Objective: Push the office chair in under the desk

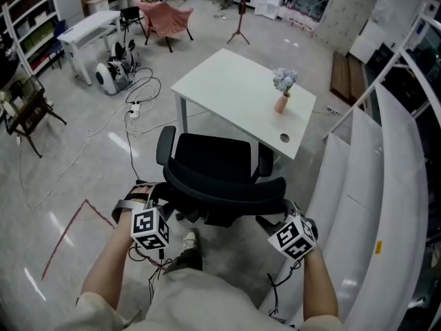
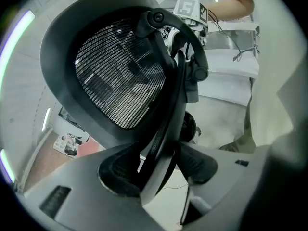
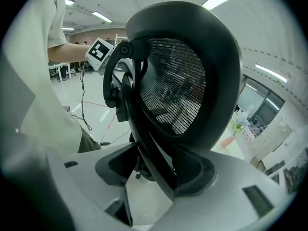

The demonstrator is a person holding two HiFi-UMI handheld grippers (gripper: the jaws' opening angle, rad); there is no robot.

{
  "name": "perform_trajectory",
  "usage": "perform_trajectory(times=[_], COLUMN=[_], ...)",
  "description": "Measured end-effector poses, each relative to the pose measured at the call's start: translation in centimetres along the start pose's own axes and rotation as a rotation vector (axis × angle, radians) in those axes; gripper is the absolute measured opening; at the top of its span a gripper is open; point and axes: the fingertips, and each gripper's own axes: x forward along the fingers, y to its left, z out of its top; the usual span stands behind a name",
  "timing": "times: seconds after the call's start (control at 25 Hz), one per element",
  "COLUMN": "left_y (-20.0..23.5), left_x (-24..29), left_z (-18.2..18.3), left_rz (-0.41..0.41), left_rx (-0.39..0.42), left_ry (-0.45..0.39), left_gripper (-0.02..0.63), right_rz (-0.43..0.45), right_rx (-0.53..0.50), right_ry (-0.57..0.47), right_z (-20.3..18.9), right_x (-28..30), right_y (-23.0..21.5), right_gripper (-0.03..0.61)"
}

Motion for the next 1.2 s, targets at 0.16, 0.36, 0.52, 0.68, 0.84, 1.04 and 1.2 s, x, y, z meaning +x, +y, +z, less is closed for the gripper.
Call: perform_trajectory(times=[0.16, 0.36, 0.52, 0.68, 0.84, 1.04, 1.2], left_y=[2.3, 4.9, 6.6, 7.6, 8.5, 9.7, 11.1], left_x=[1.3, 3.0, 3.6, 4.1, 4.6, 5.5, 6.5], left_z=[-0.6, -0.9, -1.5, -1.8, -2.4, -2.7, -2.7], left_rz=[-0.004, -0.022, -0.047, -0.074, -0.086, -0.096, -0.092], left_rx=[0.005, 0.03, 0.048, 0.063, 0.072, 0.081, 0.091], left_ry=[-0.005, -0.028, -0.048, -0.064, -0.072, -0.079, -0.088], left_gripper=[0.235, 0.238, 0.239, 0.241, 0.242, 0.242, 0.244], right_rz=[-0.004, -0.007, 0.024, 0.054, 0.063, 0.068, 0.064], right_rx=[0.011, 0.033, 0.051, 0.072, 0.091, 0.092, 0.086], right_ry=[0.002, 0.012, 0.03, 0.026, 0.026, 0.073, 0.108], right_z=[1.1, 2.0, 3.0, 3.4, 4.0, 3.9, 4.0], right_x=[1.2, 2.5, 3.2, 3.5, 4.1, 5.0, 5.9], right_y=[-1.4, -3.0, -3.5, -3.5, -3.6, -4.0, -4.9], right_gripper=[0.232, 0.229, 0.222, 0.216, 0.212, 0.196, 0.187])
